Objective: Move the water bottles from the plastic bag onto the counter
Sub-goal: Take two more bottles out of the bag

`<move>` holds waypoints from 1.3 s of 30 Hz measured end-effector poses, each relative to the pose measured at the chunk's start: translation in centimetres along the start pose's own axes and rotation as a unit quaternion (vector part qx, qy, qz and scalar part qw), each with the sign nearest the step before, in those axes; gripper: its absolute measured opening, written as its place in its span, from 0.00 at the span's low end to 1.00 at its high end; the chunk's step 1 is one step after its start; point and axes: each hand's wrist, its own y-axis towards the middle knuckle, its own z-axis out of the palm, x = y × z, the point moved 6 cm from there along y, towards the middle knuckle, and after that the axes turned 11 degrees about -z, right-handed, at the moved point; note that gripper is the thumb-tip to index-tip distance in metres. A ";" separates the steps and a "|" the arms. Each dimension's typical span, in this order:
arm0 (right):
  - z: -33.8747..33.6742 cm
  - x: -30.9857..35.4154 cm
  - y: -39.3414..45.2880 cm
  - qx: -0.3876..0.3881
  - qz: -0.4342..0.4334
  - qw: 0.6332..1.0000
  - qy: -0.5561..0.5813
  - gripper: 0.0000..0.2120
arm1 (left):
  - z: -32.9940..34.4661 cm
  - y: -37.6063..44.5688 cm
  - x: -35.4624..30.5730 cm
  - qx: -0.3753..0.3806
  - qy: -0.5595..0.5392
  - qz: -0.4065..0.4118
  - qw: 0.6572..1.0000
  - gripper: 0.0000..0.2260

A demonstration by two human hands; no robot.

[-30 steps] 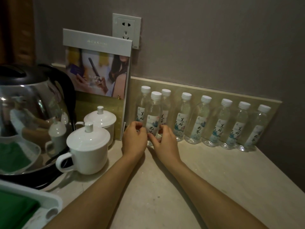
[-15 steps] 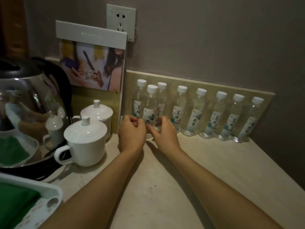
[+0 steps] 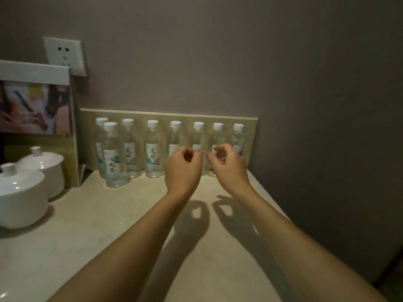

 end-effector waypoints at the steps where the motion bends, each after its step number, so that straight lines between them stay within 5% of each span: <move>1: -2.8 -0.9 -0.4 -0.022 0.002 1.000 0.001 0.12 | 2.0 -1.3 -1.0 0.008 -0.002 0.009 1.000 0.08; 15: -34.5 -13.0 -9.0 -0.135 0.079 0.983 -0.099 0.04 | 28.7 -18.3 -8.7 0.167 0.003 0.042 0.985 0.07; 23: -44.6 -22.4 -14.1 -0.162 0.168 0.965 -0.118 0.05 | 42.6 -24.4 -8.6 0.267 0.020 0.028 0.963 0.08; 39: -58.1 -52.0 -17.4 -0.106 0.396 0.904 -0.120 0.02 | 75.1 -29.5 2.3 0.414 0.092 -0.096 0.901 0.09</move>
